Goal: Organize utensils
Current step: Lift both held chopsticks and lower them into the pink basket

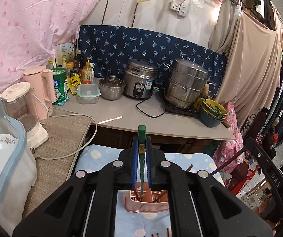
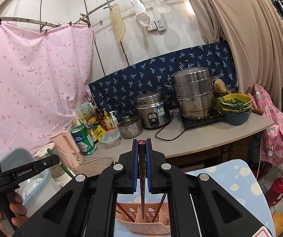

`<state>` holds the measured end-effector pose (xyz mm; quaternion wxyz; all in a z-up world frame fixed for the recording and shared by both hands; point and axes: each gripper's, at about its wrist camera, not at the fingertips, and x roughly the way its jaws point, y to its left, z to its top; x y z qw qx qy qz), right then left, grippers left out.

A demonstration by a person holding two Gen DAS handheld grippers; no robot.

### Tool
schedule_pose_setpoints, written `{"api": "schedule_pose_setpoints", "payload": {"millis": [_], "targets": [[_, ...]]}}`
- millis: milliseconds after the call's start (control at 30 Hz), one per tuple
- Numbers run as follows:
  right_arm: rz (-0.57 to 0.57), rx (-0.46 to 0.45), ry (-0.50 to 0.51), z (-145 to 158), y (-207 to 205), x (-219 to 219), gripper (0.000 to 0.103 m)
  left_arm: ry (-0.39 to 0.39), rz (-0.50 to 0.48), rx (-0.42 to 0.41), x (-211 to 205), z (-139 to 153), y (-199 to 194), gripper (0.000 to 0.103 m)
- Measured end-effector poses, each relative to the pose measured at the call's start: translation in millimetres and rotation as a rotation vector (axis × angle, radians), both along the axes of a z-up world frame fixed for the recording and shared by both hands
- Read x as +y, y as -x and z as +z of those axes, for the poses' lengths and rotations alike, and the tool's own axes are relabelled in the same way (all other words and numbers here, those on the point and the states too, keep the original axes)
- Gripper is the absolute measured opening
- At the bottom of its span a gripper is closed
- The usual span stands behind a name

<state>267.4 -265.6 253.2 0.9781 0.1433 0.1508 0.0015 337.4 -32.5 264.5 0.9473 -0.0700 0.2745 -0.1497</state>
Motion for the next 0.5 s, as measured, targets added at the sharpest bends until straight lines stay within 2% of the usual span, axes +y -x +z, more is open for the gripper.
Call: {"api": "schedule_pose_setpoints", "payload": {"millis": [300, 500], "targets": [[-0.004, 0.128, 0.001, -59, -25, -2, 0.007, -0.027, -0.009, 0.065, -6, -49, -21, 0.007], [0.001, 0.157, 0.013, -72, -24, -1, 0.007, -0.035, -0.003, 0.073, -4, -63, -22, 0.008]]}}
